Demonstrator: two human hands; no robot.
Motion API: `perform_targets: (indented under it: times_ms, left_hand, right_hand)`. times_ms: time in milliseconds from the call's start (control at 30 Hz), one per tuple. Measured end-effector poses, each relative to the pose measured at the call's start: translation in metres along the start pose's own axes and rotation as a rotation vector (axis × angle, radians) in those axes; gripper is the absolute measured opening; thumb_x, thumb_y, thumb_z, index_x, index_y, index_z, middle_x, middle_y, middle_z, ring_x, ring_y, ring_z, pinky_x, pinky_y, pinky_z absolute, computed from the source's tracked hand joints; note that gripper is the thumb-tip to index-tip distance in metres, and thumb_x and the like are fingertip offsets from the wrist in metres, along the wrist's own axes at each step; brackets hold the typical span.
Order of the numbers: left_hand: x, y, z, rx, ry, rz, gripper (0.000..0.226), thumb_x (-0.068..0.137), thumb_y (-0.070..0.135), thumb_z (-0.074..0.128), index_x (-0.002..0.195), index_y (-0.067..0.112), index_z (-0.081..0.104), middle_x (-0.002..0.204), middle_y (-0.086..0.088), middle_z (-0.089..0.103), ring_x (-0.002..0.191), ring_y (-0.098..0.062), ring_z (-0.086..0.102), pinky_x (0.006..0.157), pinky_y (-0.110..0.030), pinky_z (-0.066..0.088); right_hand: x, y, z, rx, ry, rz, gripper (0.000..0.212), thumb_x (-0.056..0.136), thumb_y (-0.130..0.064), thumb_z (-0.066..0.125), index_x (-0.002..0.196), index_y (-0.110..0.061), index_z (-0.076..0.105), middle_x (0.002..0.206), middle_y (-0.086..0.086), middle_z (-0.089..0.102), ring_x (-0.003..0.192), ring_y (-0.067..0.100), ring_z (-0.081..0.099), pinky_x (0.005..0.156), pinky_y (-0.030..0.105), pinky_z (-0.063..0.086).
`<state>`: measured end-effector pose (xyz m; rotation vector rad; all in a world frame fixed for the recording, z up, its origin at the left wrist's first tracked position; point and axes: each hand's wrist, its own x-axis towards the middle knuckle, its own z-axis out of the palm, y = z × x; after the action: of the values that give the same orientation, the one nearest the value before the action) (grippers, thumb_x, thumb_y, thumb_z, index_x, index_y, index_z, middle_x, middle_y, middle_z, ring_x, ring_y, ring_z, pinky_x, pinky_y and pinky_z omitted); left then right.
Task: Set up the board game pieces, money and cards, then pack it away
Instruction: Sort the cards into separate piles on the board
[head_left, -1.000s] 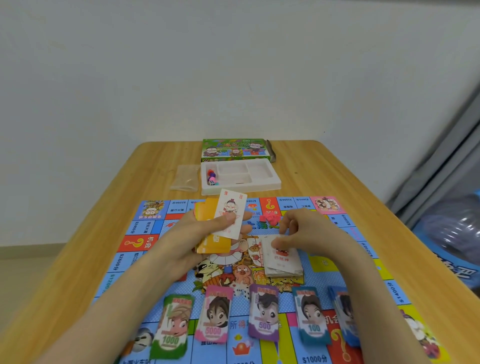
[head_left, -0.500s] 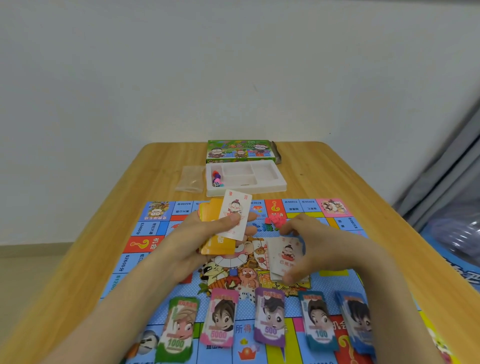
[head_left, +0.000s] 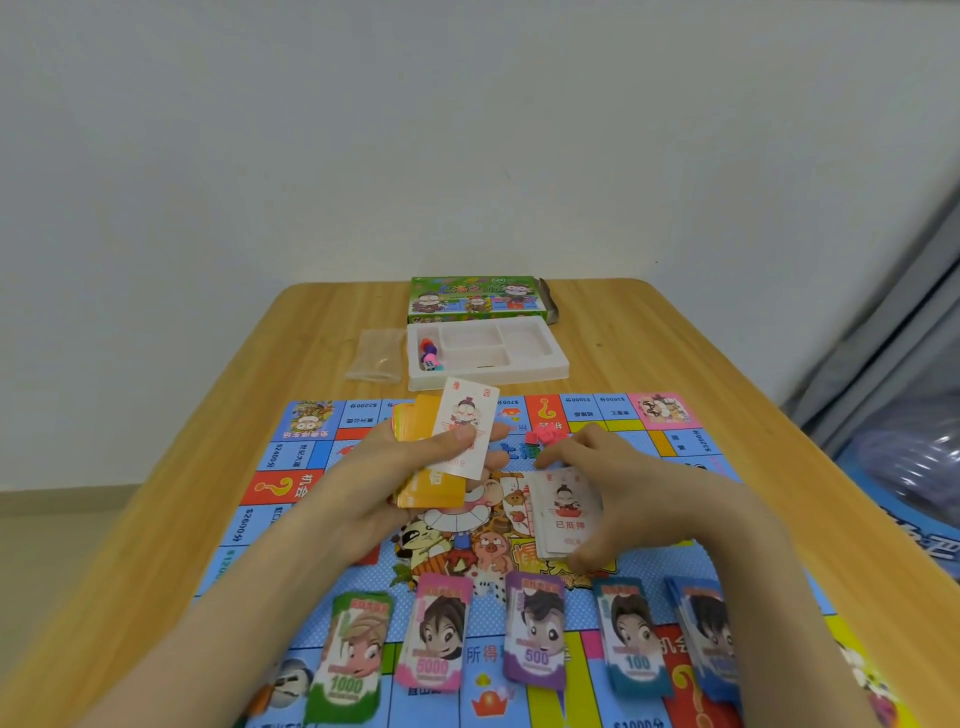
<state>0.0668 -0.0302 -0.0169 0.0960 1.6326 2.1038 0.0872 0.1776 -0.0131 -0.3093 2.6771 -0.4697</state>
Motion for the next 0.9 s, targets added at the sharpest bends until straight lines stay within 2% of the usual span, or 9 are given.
perform_targets:
  times_ms: [133, 300, 567, 700, 900]
  left_hand:
    - [0.0009, 0.0001, -0.0004, 0.008, 0.000, -0.006, 0.026, 0.075, 0.015, 0.063, 0.101, 0.014, 0.067, 0.100, -0.005, 0.074, 0.081, -0.017, 0.073, 0.063, -0.029, 0.058]
    - [-0.0001, 0.0002, 0.0015, -0.010, -0.009, -0.009, 0.025, 0.078, 0.012, 0.061, 0.103, 0.012, 0.066, 0.100, -0.005, 0.074, 0.080, -0.015, 0.073, 0.055, -0.026, 0.057]
    - [-0.0003, 0.0010, 0.0003, -0.018, -0.004, -0.004, 0.024, 0.074, 0.013, 0.064, 0.098, 0.014, 0.067, 0.101, -0.006, 0.074, 0.084, -0.018, 0.073, 0.063, -0.032, 0.058]
    - [-0.0017, 0.0024, 0.0018, -0.032, -0.004, -0.006, 0.029, 0.077, 0.012, 0.062, 0.105, 0.012, 0.063, 0.098, -0.006, 0.074, 0.079, -0.016, 0.073, 0.059, -0.030, 0.058]
    - [-0.0018, 0.0018, 0.0009, -0.034, -0.017, -0.006, 0.028, 0.083, 0.010, 0.060, 0.111, 0.011, 0.062, 0.101, -0.005, 0.074, 0.081, -0.016, 0.073, 0.057, -0.029, 0.058]
  right_hand:
    - [0.0007, -0.0004, 0.0000, -0.025, -0.004, -0.006, 0.081, 0.073, -0.034, 0.078, 0.137, -0.031, 0.029, 0.120, -0.012, 0.026, 0.115, 0.011, 0.035, 0.091, 0.025, 0.042]
    - [0.0024, 0.0005, 0.0009, -0.026, 0.023, -0.017, 0.076, 0.074, -0.035, 0.077, 0.135, -0.027, 0.032, 0.114, -0.013, 0.029, 0.109, 0.008, 0.035, 0.086, 0.022, 0.038]
    - [0.0026, -0.0012, 0.0015, -0.037, 0.031, -0.048, 0.081, 0.073, -0.035, 0.078, 0.139, -0.030, 0.030, 0.131, -0.011, 0.028, 0.121, 0.010, 0.032, 0.096, 0.025, 0.040]
    - [0.0035, -0.0003, 0.0017, -0.026, 0.042, -0.056, 0.080, 0.074, -0.034, 0.078, 0.139, -0.025, 0.033, 0.130, -0.012, 0.031, 0.117, 0.007, 0.035, 0.093, 0.024, 0.042]
    - [0.0038, 0.0000, 0.0015, -0.005, 0.041, -0.051, 0.083, 0.074, -0.036, 0.077, 0.141, -0.028, 0.031, 0.131, -0.011, 0.028, 0.115, 0.006, 0.032, 0.090, 0.021, 0.040]
